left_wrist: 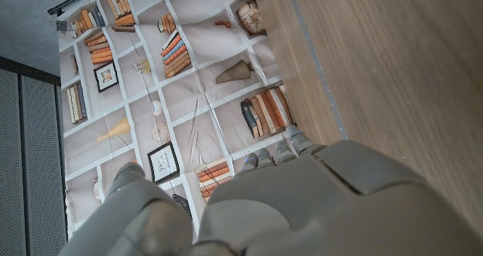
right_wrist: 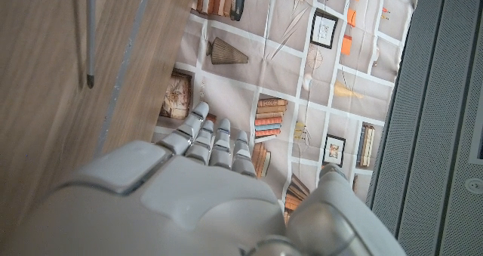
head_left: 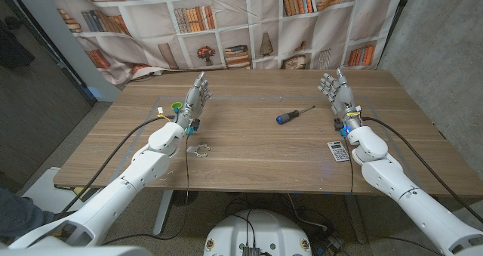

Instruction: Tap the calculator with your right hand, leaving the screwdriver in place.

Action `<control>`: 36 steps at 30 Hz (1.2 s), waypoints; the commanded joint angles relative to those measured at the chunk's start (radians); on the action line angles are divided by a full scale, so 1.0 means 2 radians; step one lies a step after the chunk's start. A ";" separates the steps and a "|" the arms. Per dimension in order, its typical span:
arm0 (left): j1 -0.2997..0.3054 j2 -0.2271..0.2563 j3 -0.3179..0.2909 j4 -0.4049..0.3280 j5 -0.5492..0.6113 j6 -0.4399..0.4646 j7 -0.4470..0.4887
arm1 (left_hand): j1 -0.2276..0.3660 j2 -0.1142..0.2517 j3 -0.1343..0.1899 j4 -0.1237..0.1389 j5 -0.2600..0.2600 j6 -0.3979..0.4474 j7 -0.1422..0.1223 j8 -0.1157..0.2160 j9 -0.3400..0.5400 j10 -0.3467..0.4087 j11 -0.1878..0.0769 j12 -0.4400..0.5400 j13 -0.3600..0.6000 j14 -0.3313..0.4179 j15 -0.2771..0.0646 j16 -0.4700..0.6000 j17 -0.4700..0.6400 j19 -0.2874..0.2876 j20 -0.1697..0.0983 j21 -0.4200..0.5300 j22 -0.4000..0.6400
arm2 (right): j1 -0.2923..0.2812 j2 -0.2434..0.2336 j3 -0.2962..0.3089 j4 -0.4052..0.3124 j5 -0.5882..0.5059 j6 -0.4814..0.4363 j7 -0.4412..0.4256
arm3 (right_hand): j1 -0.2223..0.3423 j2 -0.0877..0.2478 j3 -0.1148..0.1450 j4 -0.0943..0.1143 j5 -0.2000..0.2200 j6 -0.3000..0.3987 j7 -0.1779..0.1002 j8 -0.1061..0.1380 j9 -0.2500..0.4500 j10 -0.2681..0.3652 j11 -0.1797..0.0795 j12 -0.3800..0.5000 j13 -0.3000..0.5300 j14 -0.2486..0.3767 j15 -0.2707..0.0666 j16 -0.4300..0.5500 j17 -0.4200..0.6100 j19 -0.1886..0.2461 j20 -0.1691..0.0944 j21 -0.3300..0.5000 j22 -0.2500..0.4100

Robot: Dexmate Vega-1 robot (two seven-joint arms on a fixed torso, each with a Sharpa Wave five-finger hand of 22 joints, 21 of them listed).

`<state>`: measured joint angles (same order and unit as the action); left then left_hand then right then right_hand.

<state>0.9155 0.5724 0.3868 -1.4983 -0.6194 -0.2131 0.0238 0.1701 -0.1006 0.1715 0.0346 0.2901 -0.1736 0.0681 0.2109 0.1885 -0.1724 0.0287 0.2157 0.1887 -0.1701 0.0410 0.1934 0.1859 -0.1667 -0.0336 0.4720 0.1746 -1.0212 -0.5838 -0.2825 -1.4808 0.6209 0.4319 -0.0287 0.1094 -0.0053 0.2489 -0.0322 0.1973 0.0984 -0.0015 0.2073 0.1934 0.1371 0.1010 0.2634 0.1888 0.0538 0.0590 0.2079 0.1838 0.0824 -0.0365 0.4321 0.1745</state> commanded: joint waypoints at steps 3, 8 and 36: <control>0.005 0.002 0.001 -0.017 0.013 0.012 0.025 | 0.007 0.008 0.004 -0.001 0.001 -0.010 -0.006 0.003 0.001 -0.011 -0.008 0.004 0.001 -0.014 -0.006 0.006 0.001 -0.070 -0.008 0.000 0.002 | -0.048 -0.014 0.030 -0.036 0.014 0.013 -0.016 | 0.015 0.008 0.006 -0.009 -0.002 0.013 -0.004 0.005 0.001 0.023 -0.005 0.008 0.001 0.025 0.001 0.007 0.001 0.018 -0.002 0.001 0.003; 0.003 0.003 0.002 -0.020 0.015 0.016 0.026 | 0.009 0.010 0.005 -0.001 0.000 -0.009 -0.006 0.003 0.001 -0.009 -0.007 0.004 0.001 -0.012 -0.006 0.006 0.001 -0.068 -0.008 0.000 0.002 | -0.059 -0.021 0.037 -0.042 0.014 0.015 -0.014 | 0.017 0.011 0.006 -0.013 -0.007 0.016 -0.004 0.002 0.001 0.052 -0.004 0.013 0.002 0.084 -0.004 0.018 0.004 0.081 0.004 0.015 0.005; 0.007 0.008 -0.001 -0.022 0.007 0.019 0.019 | 0.018 0.019 0.007 -0.003 -0.003 0.000 -0.009 0.004 0.001 -0.001 -0.007 0.005 0.001 -0.001 -0.005 0.006 0.001 -0.058 -0.005 -0.002 0.002 | -0.117 0.003 0.066 -0.086 -0.013 0.043 -0.074 | 0.064 0.041 0.044 -0.051 -0.011 0.087 -0.051 0.002 0.003 0.428 -0.102 0.127 0.055 0.571 -0.141 0.190 0.064 0.493 -0.092 0.194 0.084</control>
<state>0.9240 0.5870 0.3901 -1.5473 -0.5923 -0.1749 0.0706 0.2018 -0.0689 0.1786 0.0274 0.2823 -0.1728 0.0603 0.2148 0.1884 -0.1725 0.0175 0.2156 0.1885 -0.1717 0.0321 0.2013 0.1861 -0.1667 -0.0335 0.4720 0.1745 -1.2207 -0.5913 -0.1684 -1.6225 0.6088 0.5164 -0.1379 0.2099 0.0739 0.3181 -0.1205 0.1774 0.2614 -0.0966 0.2148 0.1932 0.9375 -0.0842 0.5020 0.2787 1.1286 -0.1963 0.5358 0.2837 1.0131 -0.1473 0.7632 0.2851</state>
